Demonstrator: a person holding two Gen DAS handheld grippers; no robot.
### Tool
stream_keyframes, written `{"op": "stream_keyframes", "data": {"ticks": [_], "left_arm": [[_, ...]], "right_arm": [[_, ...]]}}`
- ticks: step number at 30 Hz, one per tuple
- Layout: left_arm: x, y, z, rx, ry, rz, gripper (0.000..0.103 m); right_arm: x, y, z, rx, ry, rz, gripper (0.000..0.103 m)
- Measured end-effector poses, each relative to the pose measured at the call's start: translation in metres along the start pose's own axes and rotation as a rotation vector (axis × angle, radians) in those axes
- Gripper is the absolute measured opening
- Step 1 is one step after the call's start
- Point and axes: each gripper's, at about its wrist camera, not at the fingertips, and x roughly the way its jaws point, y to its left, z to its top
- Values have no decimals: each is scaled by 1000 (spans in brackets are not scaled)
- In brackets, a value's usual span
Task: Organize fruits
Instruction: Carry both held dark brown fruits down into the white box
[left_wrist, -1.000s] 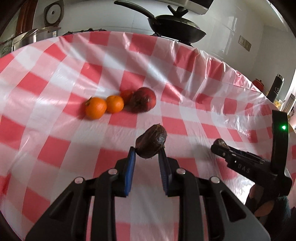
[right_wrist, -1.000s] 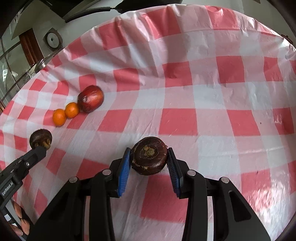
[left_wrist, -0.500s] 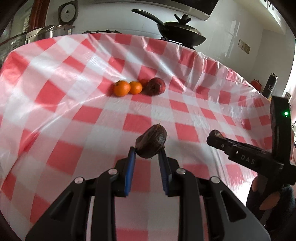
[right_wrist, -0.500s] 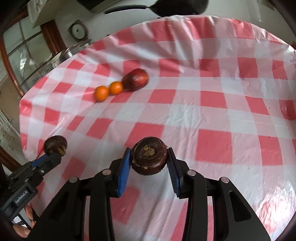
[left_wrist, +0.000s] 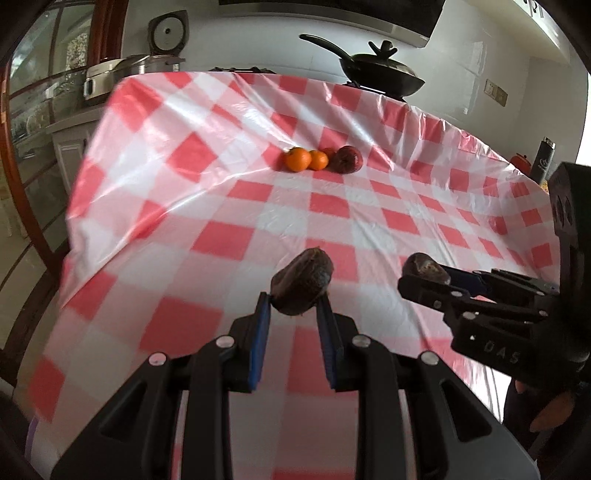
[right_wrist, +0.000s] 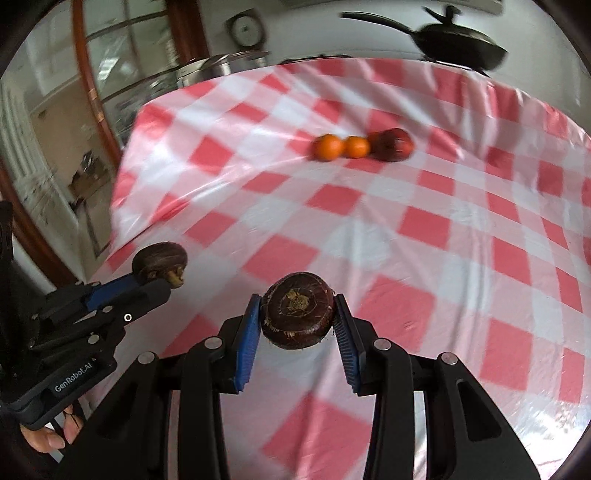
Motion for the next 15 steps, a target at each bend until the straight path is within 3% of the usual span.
{"op": "stream_keyframes", "data": {"ticks": [7,15], "left_arm": [[-42,31,-27,-18,-23,44,26],[-94,78,-81,-101,-36,99,26]], "right_arm": [[-10,63,-15,-125,2,52,39],[-19,138,-41,-285,14,132,39]]}}
